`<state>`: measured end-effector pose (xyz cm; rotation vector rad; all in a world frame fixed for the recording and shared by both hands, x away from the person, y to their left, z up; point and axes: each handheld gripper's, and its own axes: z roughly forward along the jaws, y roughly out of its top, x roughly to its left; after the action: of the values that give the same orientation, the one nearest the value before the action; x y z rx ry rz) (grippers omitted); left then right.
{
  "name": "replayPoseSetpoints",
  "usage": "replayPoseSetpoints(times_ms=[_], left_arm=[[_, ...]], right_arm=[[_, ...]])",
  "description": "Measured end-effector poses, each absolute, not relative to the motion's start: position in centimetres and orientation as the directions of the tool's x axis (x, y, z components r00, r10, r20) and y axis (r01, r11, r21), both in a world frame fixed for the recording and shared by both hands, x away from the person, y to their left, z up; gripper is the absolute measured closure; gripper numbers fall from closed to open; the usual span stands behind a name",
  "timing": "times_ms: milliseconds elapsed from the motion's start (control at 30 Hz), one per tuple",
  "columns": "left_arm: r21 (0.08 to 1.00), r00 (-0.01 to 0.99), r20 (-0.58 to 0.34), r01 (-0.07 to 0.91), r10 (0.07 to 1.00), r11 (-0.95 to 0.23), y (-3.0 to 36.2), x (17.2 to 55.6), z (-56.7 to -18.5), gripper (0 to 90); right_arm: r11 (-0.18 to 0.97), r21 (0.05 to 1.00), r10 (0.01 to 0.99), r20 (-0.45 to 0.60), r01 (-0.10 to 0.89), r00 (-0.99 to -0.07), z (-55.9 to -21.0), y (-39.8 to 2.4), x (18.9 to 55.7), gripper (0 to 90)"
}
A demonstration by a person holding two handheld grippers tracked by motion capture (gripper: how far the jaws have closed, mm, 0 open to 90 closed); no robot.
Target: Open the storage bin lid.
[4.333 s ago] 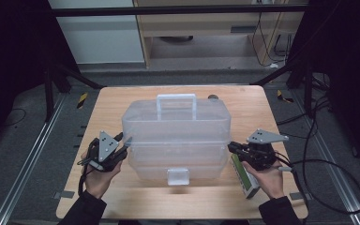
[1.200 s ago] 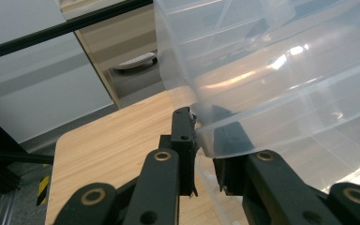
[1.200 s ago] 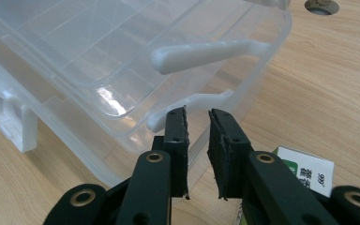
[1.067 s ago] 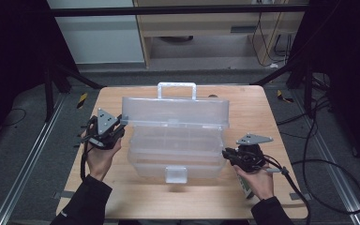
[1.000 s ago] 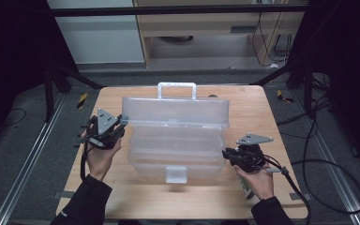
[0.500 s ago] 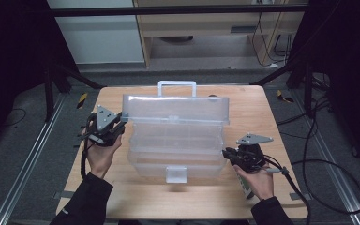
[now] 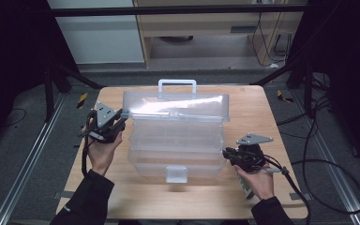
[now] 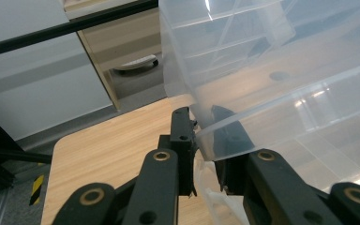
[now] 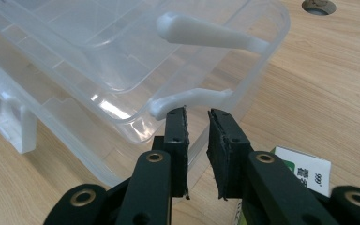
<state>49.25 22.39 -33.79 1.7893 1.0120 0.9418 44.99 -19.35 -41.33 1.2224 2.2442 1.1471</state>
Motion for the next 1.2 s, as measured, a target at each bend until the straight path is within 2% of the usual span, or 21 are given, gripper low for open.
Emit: replayPoseSetpoints(times_ms=[1200], left_arm=[[0.933,0.342,0.204,0.215,0.917,-0.288,21.8,51.2,-32.4,77.9]], right_arm=[[0.301,0.779,0.817,0.087,0.550,-0.570,-41.3,-19.3,45.1,77.1]])
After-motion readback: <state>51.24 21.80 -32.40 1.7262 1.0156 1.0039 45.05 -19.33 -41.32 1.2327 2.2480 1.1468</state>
